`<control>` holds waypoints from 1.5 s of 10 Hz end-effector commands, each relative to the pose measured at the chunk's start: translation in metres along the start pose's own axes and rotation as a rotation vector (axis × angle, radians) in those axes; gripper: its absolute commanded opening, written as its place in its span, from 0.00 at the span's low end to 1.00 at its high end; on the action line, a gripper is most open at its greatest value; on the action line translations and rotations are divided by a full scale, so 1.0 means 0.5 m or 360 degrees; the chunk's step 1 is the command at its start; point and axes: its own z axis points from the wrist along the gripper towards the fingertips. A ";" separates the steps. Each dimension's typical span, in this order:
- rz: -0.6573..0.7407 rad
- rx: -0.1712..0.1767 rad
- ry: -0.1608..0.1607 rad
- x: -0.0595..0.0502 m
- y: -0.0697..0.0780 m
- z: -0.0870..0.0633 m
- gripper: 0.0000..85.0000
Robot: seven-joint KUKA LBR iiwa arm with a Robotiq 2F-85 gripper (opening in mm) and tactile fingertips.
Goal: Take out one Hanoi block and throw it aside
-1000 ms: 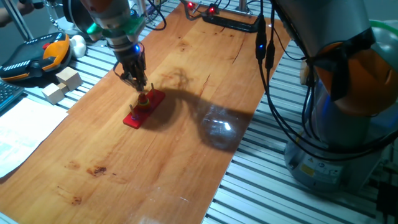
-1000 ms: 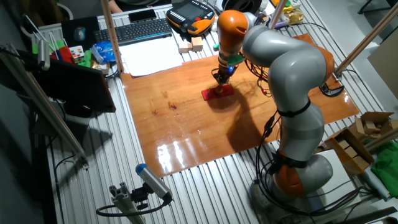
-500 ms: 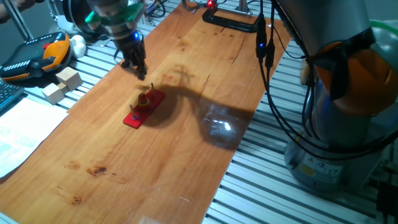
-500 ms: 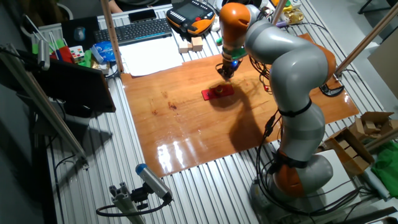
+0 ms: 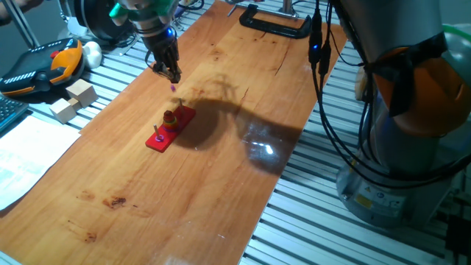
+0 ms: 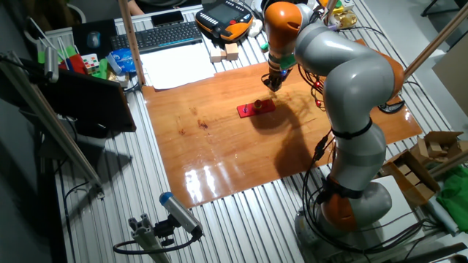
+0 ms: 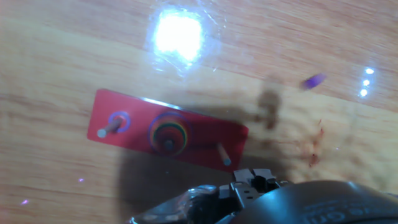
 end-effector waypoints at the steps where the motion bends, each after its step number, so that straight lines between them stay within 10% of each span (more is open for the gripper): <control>1: 0.0003 -0.0006 0.0004 -0.003 0.003 -0.001 0.10; 9: 0.0106 -0.0180 -0.0020 0.029 0.095 -0.059 0.01; 15: 0.0092 -0.0141 -0.0082 0.002 0.138 -0.100 0.01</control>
